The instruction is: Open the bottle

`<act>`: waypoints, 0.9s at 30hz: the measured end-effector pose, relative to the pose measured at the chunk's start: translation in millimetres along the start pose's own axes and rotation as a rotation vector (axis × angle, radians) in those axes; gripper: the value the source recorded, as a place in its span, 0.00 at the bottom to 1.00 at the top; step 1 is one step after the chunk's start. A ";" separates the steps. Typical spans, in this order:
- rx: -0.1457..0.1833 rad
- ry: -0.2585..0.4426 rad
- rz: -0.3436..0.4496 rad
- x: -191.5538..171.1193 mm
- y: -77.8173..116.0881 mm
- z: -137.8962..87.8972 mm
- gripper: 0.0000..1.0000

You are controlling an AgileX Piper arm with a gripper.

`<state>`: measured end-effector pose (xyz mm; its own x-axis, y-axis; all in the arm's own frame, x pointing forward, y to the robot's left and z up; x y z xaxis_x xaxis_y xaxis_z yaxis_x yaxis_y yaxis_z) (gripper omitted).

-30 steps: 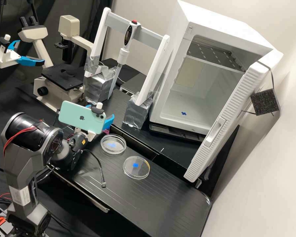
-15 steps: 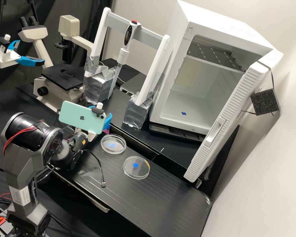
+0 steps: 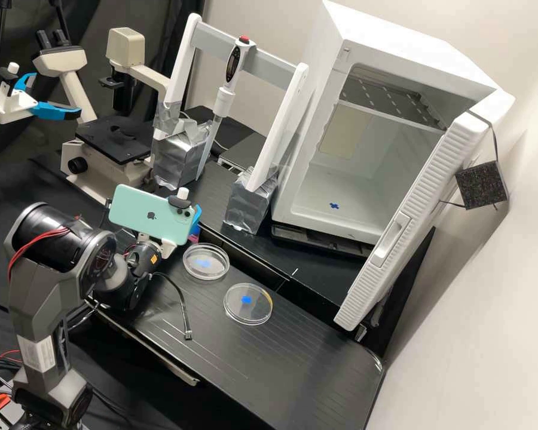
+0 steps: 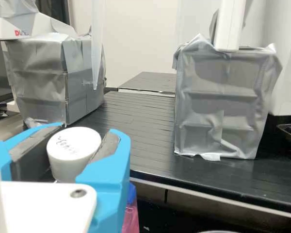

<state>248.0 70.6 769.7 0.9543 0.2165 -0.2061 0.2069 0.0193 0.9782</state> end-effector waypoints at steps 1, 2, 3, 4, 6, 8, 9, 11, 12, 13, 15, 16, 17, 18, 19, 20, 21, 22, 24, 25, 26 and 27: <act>0.000 0.000 0.000 0.0 0.0 0.0 0.00; 0.000 0.000 0.000 0.0 0.0 0.0 0.00; 0.000 0.000 0.000 0.0 0.0 0.0 0.00; 0.000 0.000 0.000 0.0 0.0 0.0 0.00; 0.000 0.000 0.000 0.0 0.0 0.0 0.00; 0.000 0.000 0.000 0.0 0.0 0.0 0.00; 0.000 0.000 0.000 0.0 0.0 0.0 0.00; 0.000 0.000 0.000 0.0 0.0 0.0 0.00; 0.000 0.001 0.001 -0.2 0.4 -0.4 0.00; 0.000 0.002 0.002 -0.2 0.4 -0.4 0.00; 0.000 0.003 0.003 -0.3 0.6 -0.7 0.00; 0.000 0.003 0.003 -0.3 0.6 -0.7 0.00; 0.000 0.004 0.004 -0.5 1.1 -1.1 0.00; -0.001 0.008 0.008 -0.8 1.9 -2.0 0.00; -0.001 0.010 0.010 -1.1 2.4 -2.5 0.00; -0.002 0.016 0.015 -1.7 3.8 -4.0 0.00; -0.002 0.019 0.019 -2.3 4.8 -5.1 0.00; -0.003 0.024 0.024 -2.9 6.0 -6.3 0.00; -0.002 0.036 0.036 -4.4 8.9 -9.5 0.00; -0.003 0.044 0.041 -5.2 10.2 -11.4 0.00; -0.001 0.052 0.047 -6.6 11.2 -13.8 0.00; 0.000 0.057 0.051 -7.8 11.9 -15.4 0.00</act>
<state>239.7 84.1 783.4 0.9498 0.2723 -0.1539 0.1580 0.0069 0.9874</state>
